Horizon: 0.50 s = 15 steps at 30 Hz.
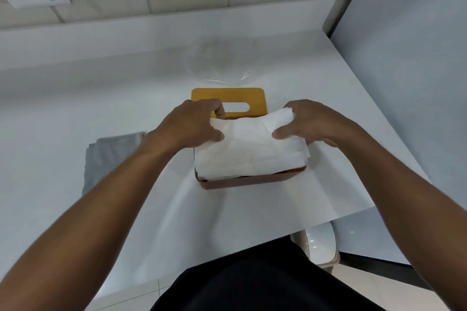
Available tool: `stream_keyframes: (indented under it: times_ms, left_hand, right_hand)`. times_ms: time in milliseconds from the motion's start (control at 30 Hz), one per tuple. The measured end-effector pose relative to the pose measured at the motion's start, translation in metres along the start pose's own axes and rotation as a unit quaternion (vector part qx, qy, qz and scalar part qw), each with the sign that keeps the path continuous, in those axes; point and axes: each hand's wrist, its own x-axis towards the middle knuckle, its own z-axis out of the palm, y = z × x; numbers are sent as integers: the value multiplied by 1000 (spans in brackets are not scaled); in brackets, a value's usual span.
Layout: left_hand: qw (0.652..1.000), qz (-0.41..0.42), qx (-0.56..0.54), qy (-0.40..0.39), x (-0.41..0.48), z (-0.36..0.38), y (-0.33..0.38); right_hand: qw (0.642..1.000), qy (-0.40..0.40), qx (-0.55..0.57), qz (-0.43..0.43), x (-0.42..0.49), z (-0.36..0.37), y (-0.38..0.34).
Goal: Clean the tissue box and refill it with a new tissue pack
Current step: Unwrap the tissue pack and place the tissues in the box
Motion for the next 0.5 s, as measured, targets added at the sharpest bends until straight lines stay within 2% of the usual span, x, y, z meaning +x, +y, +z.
stream_keyframes:
  times_ms: [100,167,500]
  left_hand:
    - [990,21,129,44,2,5,6]
    - [976,26,210,51,4,9,9]
    - [939,34,334,71,18,24,11]
  right_hand:
    - [981,52,-186,-12,2,8,-9]
    - [961,83,-263,-22,3,13,-11]
    - [913,112,-390,-37,12,30,-20]
